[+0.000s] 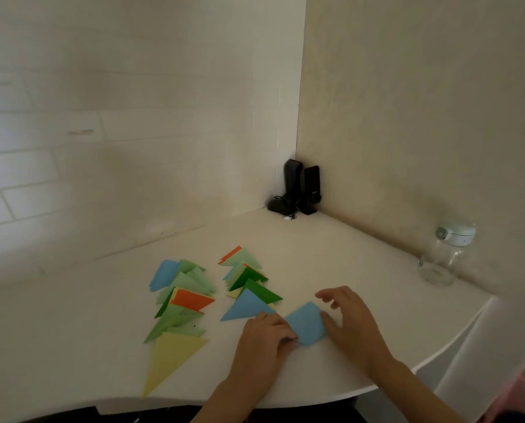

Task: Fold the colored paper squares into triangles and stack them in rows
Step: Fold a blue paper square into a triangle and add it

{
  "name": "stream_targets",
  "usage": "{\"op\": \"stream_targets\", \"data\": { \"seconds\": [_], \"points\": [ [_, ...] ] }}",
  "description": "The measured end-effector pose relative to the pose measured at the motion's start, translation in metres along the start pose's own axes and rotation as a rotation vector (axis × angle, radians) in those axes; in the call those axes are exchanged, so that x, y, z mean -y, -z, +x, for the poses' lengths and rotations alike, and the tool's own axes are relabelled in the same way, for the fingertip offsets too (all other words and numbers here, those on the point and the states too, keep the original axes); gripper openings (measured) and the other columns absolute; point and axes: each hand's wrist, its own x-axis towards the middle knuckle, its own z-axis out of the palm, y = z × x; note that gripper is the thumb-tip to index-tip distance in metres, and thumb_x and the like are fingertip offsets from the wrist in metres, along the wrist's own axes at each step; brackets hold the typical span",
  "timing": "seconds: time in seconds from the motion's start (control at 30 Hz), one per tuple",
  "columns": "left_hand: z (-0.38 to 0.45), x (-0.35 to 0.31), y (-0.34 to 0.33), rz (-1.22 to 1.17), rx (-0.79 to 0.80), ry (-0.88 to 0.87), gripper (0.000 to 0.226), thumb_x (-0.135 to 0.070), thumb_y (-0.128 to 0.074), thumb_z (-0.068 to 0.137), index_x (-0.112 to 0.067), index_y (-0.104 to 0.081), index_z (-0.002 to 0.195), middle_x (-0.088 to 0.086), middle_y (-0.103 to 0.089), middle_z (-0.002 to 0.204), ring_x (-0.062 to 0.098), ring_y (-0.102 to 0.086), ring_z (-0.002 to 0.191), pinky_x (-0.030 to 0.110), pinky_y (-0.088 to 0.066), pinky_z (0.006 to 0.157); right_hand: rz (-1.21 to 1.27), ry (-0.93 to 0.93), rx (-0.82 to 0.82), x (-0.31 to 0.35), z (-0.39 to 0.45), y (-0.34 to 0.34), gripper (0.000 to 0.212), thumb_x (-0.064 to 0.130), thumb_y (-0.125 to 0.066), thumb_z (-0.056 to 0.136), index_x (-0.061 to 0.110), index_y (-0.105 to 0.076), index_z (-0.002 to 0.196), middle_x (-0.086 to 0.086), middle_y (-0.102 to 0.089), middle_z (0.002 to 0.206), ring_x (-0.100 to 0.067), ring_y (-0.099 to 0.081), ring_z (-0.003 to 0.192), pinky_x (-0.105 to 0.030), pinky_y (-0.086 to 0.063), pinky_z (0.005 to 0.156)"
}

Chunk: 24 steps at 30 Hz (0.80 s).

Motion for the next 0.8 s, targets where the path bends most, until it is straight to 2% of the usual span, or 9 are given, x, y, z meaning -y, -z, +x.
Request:
{"op": "stream_targets", "data": {
  "seconds": [0.1, 0.17, 0.27, 0.33, 0.5, 0.6, 0.67, 0.73, 0.8],
  "points": [
    [0.003, 0.001, -0.001, -0.061, -0.001, 0.027, 0.014, -0.037, -0.064, 0.077, -0.025, -0.07, 0.079, -0.014, -0.063, 0.083, -0.002, -0.049, 0.083, 0.012, -0.038, 0.074, 0.049, 0.08, 0.035, 0.008, -0.021, -0.008, 0.022, 0.033, -0.059, 0.066, 0.035, -0.059, 0.088, 0.018, -0.061, 0.085, 0.003, -0.057, 0.077, -0.022, -0.045, 0.068],
    [0.004, 0.005, 0.0, -0.088, 0.024, 0.029, 0.013, -0.039, -0.065, 0.076, -0.026, -0.068, 0.077, -0.016, -0.062, 0.082, -0.003, -0.05, 0.082, 0.008, -0.036, 0.074, 0.034, 0.038, 0.093, 0.007, -0.031, -0.013, 0.021, 0.041, -0.064, 0.065, 0.035, -0.062, 0.085, 0.023, -0.06, 0.087, 0.005, -0.056, 0.084, -0.024, -0.045, 0.073],
    [0.007, 0.012, 0.003, -0.142, 0.042, 0.054, 0.012, -0.037, -0.07, 0.075, -0.026, -0.065, 0.073, -0.016, -0.061, 0.078, 0.001, -0.055, 0.079, 0.012, -0.04, 0.072, -0.013, 0.006, 0.106, 0.003, -0.03, -0.017, 0.023, 0.054, -0.063, 0.067, 0.034, -0.067, 0.077, 0.026, -0.058, 0.086, 0.007, -0.055, 0.084, -0.02, -0.042, 0.074],
    [0.008, 0.013, 0.002, -0.169, 0.025, 0.085, 0.016, -0.037, -0.073, 0.074, -0.025, -0.063, 0.072, -0.015, -0.059, 0.076, 0.004, -0.056, 0.076, 0.016, -0.043, 0.069, -0.025, -0.036, 0.096, 0.004, -0.025, -0.02, 0.026, 0.057, -0.057, 0.069, 0.033, -0.067, 0.073, 0.024, -0.058, 0.081, 0.005, -0.056, 0.079, -0.025, -0.047, 0.072],
    [0.01, 0.009, -0.003, -0.185, -0.019, 0.185, 0.023, -0.032, -0.077, 0.067, -0.03, -0.054, 0.067, -0.014, -0.056, 0.071, 0.003, -0.054, 0.072, 0.009, -0.038, 0.065, -0.014, -0.15, 0.06, 0.007, -0.022, -0.03, 0.021, 0.065, -0.055, 0.063, 0.045, -0.054, 0.069, 0.027, -0.054, 0.075, 0.005, -0.055, 0.075, -0.032, -0.048, 0.071],
    [0.016, 0.008, -0.002, -0.25, 0.028, 0.292, 0.029, -0.023, -0.08, 0.064, -0.029, -0.052, 0.067, -0.011, -0.056, 0.068, 0.004, -0.054, 0.072, 0.009, -0.039, 0.063, 0.021, -0.259, 0.161, 0.009, -0.015, -0.029, 0.035, 0.071, -0.051, 0.052, 0.044, -0.05, 0.074, 0.024, -0.056, 0.078, 0.003, -0.054, 0.079, -0.031, -0.044, 0.078],
    [0.018, 0.009, 0.001, -0.27, 0.076, 0.324, 0.026, -0.015, -0.079, 0.064, -0.024, -0.055, 0.069, -0.009, -0.058, 0.07, 0.003, -0.054, 0.072, 0.01, -0.041, 0.063, 0.048, -0.31, 0.246, 0.008, -0.009, -0.025, 0.037, 0.068, -0.052, 0.047, 0.044, -0.05, 0.076, 0.02, -0.057, 0.079, 0.003, -0.053, 0.078, -0.031, -0.041, 0.081],
    [0.019, 0.01, 0.005, -0.288, 0.111, 0.347, 0.022, -0.01, -0.077, 0.065, -0.021, -0.059, 0.071, -0.007, -0.062, 0.073, 0.003, -0.056, 0.073, 0.01, -0.042, 0.064, 0.114, -0.325, 0.294, 0.006, -0.005, -0.021, 0.03, 0.053, -0.066, 0.052, 0.045, -0.053, 0.078, 0.017, -0.06, 0.08, 0.004, -0.053, 0.077, -0.03, -0.042, 0.082],
    [0.019, 0.013, 0.007, -0.304, 0.133, 0.354, 0.02, -0.007, -0.075, 0.066, -0.02, -0.061, 0.072, -0.007, -0.062, 0.073, 0.001, -0.056, 0.071, 0.01, -0.041, 0.064, 0.148, -0.313, 0.332, 0.004, -0.005, -0.017, 0.025, 0.042, -0.069, 0.057, 0.045, -0.056, 0.078, 0.016, -0.061, 0.079, 0.008, -0.052, 0.08, -0.026, -0.044, 0.08]
  ]
}}
